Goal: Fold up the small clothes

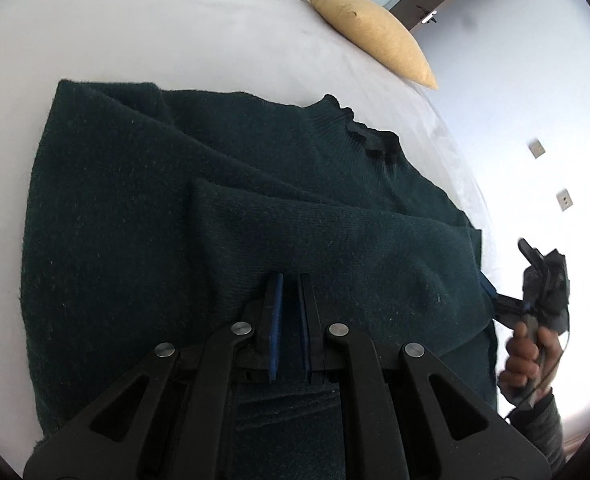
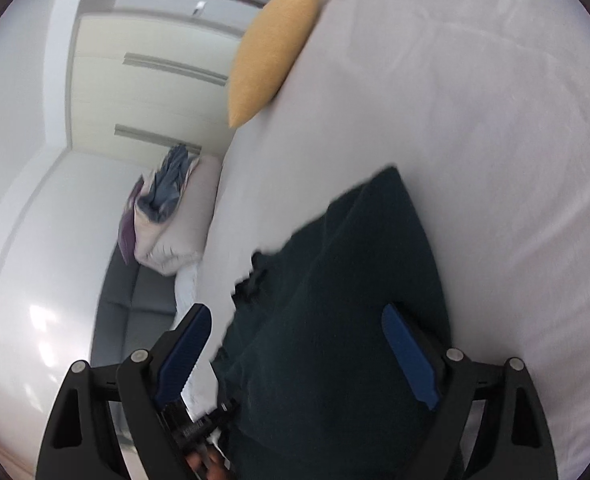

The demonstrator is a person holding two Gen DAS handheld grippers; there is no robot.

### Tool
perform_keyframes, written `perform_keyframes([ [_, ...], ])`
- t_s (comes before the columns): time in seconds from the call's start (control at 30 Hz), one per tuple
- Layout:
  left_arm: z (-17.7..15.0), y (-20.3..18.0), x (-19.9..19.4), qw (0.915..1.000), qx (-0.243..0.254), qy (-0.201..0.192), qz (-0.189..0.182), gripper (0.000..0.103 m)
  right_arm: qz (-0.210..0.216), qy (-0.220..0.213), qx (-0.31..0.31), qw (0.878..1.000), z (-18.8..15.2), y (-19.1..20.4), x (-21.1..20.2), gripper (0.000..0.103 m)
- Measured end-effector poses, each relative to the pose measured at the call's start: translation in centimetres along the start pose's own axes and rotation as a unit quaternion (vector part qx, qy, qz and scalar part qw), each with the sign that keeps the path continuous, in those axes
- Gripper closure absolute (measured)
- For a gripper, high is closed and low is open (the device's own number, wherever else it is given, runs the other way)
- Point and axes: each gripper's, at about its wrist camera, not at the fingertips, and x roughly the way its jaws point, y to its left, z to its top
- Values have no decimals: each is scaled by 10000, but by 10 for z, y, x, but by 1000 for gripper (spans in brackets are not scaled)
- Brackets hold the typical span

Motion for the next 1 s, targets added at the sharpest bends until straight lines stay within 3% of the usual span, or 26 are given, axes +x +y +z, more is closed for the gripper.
perform_keyframes([
  [0.17,-5,1,-11,9998,-104,-141,-30,95,73,26,94,9999,-35,-5,-37,13],
  [0.23,-9,0,-23,9996,-164,-189,129,95,102,-55,220,9997,-52,-5,-62,12],
  [0.3,-15,-7,-44,9989,-76,-249,382,95,120,-201,314,9992,-75,-6,-90,11],
  [0.43,-43,-12,-107,9984,211,-479,217,95,-187,-431,-145,9988,-116,10,-140,11],
  [0.57,-91,2,-170,9984,97,-549,14,95,-494,-479,-619,9957,-158,24,-179,11],
  [0.67,-139,21,-201,9990,-239,-349,-151,95,-697,-459,-758,9936,-187,24,-198,11],
  [0.83,-218,52,-229,9968,-756,-108,-236,95,-684,-507,-561,9948,-218,11,-230,11],
  [1.0,-275,74,-229,9903,-1326,123,-389,95,-1030,-306,-671,9919,-237,5,-236,11],
])
